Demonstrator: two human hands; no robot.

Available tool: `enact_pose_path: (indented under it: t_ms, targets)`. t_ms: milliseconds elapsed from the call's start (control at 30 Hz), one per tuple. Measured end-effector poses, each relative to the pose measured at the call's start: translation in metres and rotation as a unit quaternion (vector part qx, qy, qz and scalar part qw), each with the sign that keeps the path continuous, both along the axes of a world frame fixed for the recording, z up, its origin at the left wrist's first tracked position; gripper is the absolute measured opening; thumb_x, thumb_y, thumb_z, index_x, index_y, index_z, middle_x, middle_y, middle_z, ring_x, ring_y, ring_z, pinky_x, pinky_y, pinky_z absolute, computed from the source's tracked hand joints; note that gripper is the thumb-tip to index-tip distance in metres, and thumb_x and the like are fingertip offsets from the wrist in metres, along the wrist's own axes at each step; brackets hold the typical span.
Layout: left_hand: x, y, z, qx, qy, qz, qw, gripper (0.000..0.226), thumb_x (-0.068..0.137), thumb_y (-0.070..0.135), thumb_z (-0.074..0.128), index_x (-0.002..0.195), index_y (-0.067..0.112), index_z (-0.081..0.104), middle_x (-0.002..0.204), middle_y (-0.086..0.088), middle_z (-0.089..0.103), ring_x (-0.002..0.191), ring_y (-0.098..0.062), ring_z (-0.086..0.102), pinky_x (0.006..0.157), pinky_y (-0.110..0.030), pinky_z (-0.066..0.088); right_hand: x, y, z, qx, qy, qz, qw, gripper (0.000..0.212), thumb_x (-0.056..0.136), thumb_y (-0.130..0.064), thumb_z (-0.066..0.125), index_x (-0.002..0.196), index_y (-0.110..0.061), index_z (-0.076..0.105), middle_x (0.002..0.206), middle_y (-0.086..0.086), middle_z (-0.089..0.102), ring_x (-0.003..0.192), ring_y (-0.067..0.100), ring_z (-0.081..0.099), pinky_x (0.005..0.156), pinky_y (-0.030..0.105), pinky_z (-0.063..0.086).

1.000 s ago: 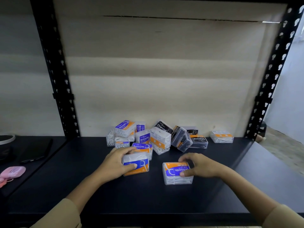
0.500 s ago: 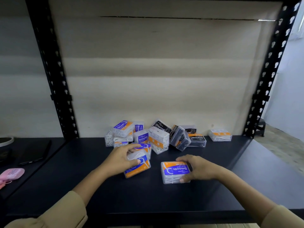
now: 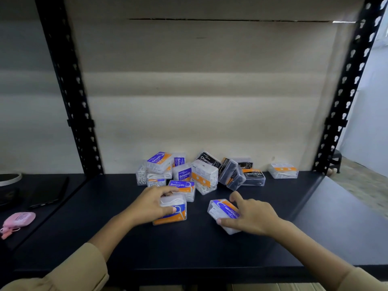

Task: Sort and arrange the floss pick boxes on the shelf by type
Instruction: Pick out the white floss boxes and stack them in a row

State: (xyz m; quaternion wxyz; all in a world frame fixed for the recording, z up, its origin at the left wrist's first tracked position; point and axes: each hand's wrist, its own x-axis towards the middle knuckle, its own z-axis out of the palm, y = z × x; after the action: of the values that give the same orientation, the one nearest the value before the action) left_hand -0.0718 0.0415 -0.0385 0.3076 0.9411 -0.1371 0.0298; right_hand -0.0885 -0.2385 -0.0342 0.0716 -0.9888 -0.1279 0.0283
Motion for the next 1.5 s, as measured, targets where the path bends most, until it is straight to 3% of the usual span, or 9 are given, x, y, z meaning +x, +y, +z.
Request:
enact_pose_path:
  t_ms: [133, 200, 333, 400, 567, 867, 1200, 1400, 1500]
  targets:
    - [-0.001, 0.000, 0.001, -0.003, 0.000, -0.005, 1.000, 0.058, 0.075, 0.028, 0.075, 0.128, 0.035, 0.054, 0.123, 0.008, 0.059, 0.107, -0.005, 0.058, 0.093, -0.025, 0.051, -0.015, 0.008, -0.002, -0.074, -0.059, 0.030, 0.995, 0.115, 0.048, -0.092, 0.005, 0.142, -0.027, 0.020, 0.107, 0.006, 0.067, 0.098, 0.024, 0.063, 0.070, 0.032, 0.038]
    - [-0.002, 0.001, 0.002, -0.004, 0.000, -0.011, 1.000, 0.057, 0.075, 0.027, 0.075, 0.127, 0.034, 0.055, 0.123, 0.010, 0.060, 0.106, -0.003, 0.058, 0.091, -0.021, 0.050, -0.018, 0.009, 0.002, -0.088, -0.073, 0.040, 0.993, 0.111, 0.051, -0.088, 0.001, 0.137, -0.025, 0.032, 0.106, 0.006, 0.067, 0.099, 0.024, 0.062, 0.069, 0.032, 0.037]
    - [-0.004, 0.004, 0.005, 0.007, 0.017, -0.021, 1.000, 0.052, 0.077, 0.026, 0.074, 0.126, 0.031, 0.057, 0.121, 0.015, 0.058, 0.107, -0.001, 0.057, 0.089, -0.017, 0.048, -0.006, 0.006, 0.015, -0.083, -0.146, 0.047, 0.985, 0.041, 0.086, -0.062, 0.040, 0.084, -0.023, 0.051, 0.095, 0.000, 0.067, 0.090, 0.020, 0.060, 0.065, 0.029, 0.035]
    - [-0.005, 0.008, 0.007, 0.012, 0.027, -0.021, 0.999, 0.051, 0.077, 0.027, 0.074, 0.126, 0.031, 0.057, 0.120, 0.016, 0.057, 0.107, -0.001, 0.057, 0.091, -0.018, 0.049, 0.007, 0.003, 0.017, -0.005, -0.082, 0.088, 0.993, 0.026, 0.084, -0.051, 0.053, 0.095, -0.027, 0.054, 0.098, -0.005, 0.058, 0.095, 0.016, 0.053, 0.073, 0.030, 0.040]
    - [-0.009, 0.014, 0.008, 0.016, 0.025, -0.021, 0.999, 0.048, 0.077, 0.025, 0.074, 0.123, 0.032, 0.059, 0.115, 0.019, 0.058, 0.104, 0.001, 0.058, 0.084, -0.008, 0.045, 0.021, 0.004, 0.025, 0.030, 0.164, 0.184, 0.969, 0.083, 0.078, -0.044, 0.070, 0.144, -0.036, 0.021, 0.141, -0.002, 0.035, 0.130, 0.015, 0.031, 0.110, 0.033, 0.029]
    - [-0.016, 0.014, 0.012, 0.014, 0.031, -0.024, 0.999, 0.046, 0.080, 0.023, 0.072, 0.123, 0.031, 0.058, 0.102, 0.029, 0.050, 0.089, 0.013, 0.053, 0.072, -0.001, 0.044, 0.014, 0.019, 0.006, -0.054, 0.044, 0.104, 0.992, 0.073, 0.071, -0.077, 0.048, 0.133, -0.039, 0.039, 0.120, 0.001, 0.043, 0.109, 0.021, 0.054, 0.086, 0.033, 0.045]
    - [-0.013, 0.023, 0.011, 0.032, 0.040, -0.028, 0.998, 0.046, 0.079, 0.024, 0.073, 0.122, 0.032, 0.059, 0.114, 0.020, 0.057, 0.103, 0.002, 0.056, 0.083, -0.007, 0.044, 0.023, 0.001, 0.031, -0.006, 0.226, 0.207, 0.952, 0.067, 0.085, -0.017, 0.065, 0.142, -0.029, 0.032, 0.145, -0.006, 0.035, 0.129, 0.012, 0.037, 0.109, 0.030, 0.033]
    - [-0.016, 0.035, 0.013, 0.045, 0.040, -0.035, 0.998, 0.040, 0.078, 0.026, 0.073, 0.100, 0.053, 0.054, 0.112, 0.021, 0.063, 0.102, 0.005, 0.059, 0.083, -0.006, 0.044, 0.021, 0.007, 0.027, -0.036, 0.130, 0.213, 0.968, 0.073, 0.075, -0.024, 0.075, 0.138, -0.024, 0.039, 0.119, -0.002, 0.035, 0.115, 0.013, 0.036, 0.099, 0.025, 0.034]
    - [-0.020, 0.044, 0.014, 0.045, 0.061, -0.024, 0.997, 0.041, 0.079, 0.024, 0.072, 0.109, 0.047, 0.056, 0.115, 0.019, 0.062, 0.104, 0.002, 0.060, 0.090, -0.016, 0.048, 0.015, 0.020, 0.020, 0.013, 0.056, 0.204, 0.977, 0.059, 0.068, -0.032, 0.079, 0.121, -0.024, 0.054, 0.102, -0.003, 0.035, 0.103, 0.012, 0.035, 0.086, 0.025, 0.036]
